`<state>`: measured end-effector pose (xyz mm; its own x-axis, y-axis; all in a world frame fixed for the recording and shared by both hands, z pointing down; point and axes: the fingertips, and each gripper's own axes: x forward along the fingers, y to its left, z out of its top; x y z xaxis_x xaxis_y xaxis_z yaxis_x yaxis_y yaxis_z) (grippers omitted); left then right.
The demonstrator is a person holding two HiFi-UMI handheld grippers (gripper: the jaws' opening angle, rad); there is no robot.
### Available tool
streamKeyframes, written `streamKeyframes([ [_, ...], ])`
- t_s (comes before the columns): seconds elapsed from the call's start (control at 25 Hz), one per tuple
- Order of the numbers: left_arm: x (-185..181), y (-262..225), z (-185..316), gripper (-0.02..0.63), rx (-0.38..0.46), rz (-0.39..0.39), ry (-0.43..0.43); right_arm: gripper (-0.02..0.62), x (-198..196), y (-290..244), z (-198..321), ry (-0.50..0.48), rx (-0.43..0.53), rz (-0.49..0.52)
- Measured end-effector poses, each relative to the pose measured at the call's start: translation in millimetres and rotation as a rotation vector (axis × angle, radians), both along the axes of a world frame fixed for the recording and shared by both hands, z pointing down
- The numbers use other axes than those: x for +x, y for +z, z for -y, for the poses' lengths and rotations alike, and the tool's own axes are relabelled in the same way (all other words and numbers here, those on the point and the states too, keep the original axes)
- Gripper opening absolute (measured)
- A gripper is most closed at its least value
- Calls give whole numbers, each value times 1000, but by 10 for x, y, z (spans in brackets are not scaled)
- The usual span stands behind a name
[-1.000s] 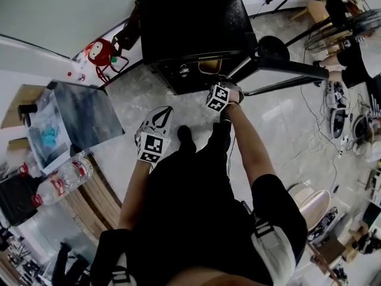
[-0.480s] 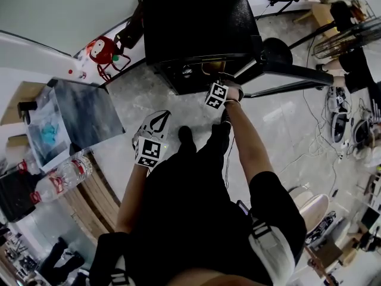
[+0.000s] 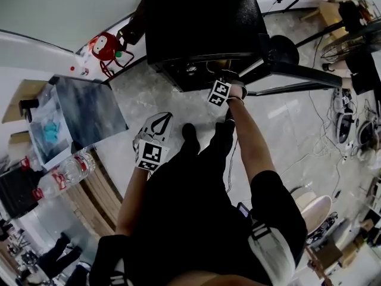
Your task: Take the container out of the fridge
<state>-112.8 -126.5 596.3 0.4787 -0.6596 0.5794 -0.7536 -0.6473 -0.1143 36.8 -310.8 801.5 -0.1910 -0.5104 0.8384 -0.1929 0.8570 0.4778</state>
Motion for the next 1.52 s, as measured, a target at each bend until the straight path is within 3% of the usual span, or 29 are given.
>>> streamKeyframes([
  [0.28,-54,81,-1,23,-13,4,-14,94,-25,92,96,-13,41,-7],
  [0.56,-111,151,-33,23,-32,7,-30,92,-59,250,113,-31,7,-45],
  [0.68,-132,170,-38,23,-38,7,-35,38,-50,246,155,-12,6,-33],
  [1.52,-126,67,50,23,-18,-20,-35,26,-82,142,44,-23,-40,-18],
])
